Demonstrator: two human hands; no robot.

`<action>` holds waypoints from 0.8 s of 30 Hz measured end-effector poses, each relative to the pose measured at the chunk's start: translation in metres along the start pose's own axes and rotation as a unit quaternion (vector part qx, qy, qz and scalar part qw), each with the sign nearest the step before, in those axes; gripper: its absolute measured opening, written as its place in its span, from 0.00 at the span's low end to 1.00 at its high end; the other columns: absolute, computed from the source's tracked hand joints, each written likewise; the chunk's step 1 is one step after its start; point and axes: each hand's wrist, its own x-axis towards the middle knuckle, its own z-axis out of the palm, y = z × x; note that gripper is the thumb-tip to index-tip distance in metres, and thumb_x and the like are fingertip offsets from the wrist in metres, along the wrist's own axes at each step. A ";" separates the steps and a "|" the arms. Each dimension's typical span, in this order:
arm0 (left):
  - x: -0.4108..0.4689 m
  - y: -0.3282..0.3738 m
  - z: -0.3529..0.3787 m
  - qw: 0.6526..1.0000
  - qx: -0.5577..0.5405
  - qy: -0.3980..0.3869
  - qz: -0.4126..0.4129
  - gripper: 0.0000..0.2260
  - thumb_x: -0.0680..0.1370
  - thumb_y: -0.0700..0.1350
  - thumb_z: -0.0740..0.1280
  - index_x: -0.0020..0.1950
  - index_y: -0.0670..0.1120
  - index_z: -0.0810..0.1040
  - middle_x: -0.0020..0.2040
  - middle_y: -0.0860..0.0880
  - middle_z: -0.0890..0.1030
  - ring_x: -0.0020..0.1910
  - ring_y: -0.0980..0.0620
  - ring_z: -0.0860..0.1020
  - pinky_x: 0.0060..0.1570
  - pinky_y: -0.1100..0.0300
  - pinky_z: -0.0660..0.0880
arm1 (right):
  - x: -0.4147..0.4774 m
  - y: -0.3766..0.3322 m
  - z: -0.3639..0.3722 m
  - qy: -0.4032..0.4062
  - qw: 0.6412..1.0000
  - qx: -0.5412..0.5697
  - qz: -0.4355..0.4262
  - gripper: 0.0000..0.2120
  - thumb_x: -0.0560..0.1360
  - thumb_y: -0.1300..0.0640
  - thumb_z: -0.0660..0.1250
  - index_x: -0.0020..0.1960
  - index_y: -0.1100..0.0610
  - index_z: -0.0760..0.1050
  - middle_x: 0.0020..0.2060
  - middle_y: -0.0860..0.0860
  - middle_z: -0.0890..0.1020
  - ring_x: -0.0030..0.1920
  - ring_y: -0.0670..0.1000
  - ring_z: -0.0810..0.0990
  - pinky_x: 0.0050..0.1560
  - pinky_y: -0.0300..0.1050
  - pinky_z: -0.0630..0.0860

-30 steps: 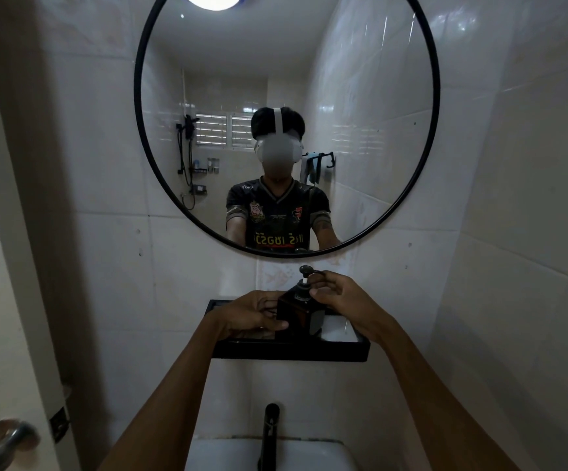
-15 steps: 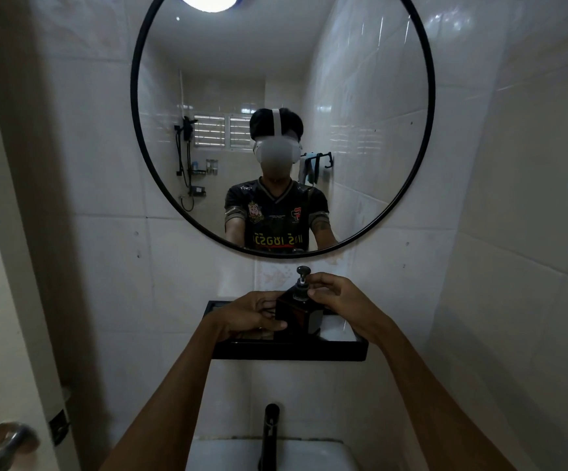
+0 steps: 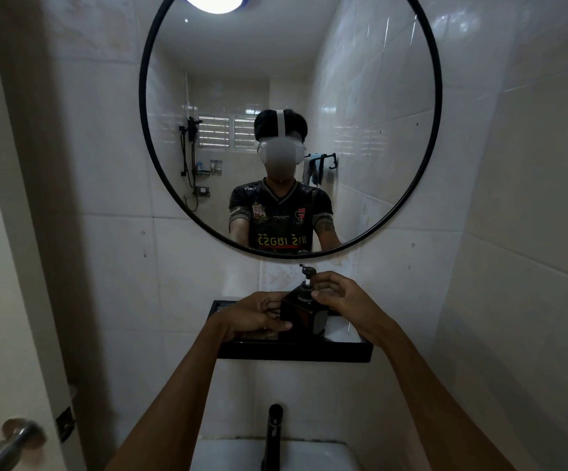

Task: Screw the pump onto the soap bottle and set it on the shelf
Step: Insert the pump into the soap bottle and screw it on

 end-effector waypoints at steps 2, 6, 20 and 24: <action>0.000 0.000 0.000 1.000 -0.002 0.001 0.000 0.28 0.75 0.32 0.72 0.72 0.48 0.73 0.63 0.51 0.82 0.59 0.59 0.82 0.56 0.65 0.79 | 0.000 0.000 0.000 -0.005 1.000 -0.002 -0.002 0.14 0.77 0.63 0.69 0.62 0.60 0.79 0.51 0.52 0.82 0.52 0.48 0.83 0.52 0.35 0.78; 0.000 0.001 0.000 1.000 0.003 0.004 -0.002 0.28 0.75 0.31 0.72 0.72 0.48 0.73 0.64 0.49 0.82 0.59 0.60 0.81 0.57 0.66 0.79 | 0.001 -0.001 0.001 -0.001 1.000 -0.008 0.002 0.13 0.75 0.63 0.71 0.60 0.62 0.79 0.52 0.53 0.83 0.54 0.50 0.82 0.54 0.37 0.78; 0.000 0.001 0.000 1.000 0.010 0.010 -0.005 0.28 0.75 0.31 0.72 0.72 0.48 0.73 0.60 0.54 0.83 0.55 0.64 0.82 0.53 0.68 0.79 | 0.001 -0.002 0.000 -0.003 1.000 -0.008 0.003 0.14 0.76 0.61 0.71 0.60 0.59 0.79 0.54 0.55 0.82 0.53 0.47 0.82 0.53 0.35 0.79; -0.001 0.001 0.001 1.000 0.008 0.003 -0.004 0.27 0.75 0.31 0.72 0.72 0.48 0.73 0.63 0.50 0.82 0.56 0.61 0.82 0.52 0.67 0.79 | -0.001 -0.002 -0.001 -0.013 1.000 -0.004 0.005 0.13 0.77 0.61 0.70 0.61 0.58 0.80 0.57 0.54 0.84 0.55 0.47 0.84 0.55 0.36 0.79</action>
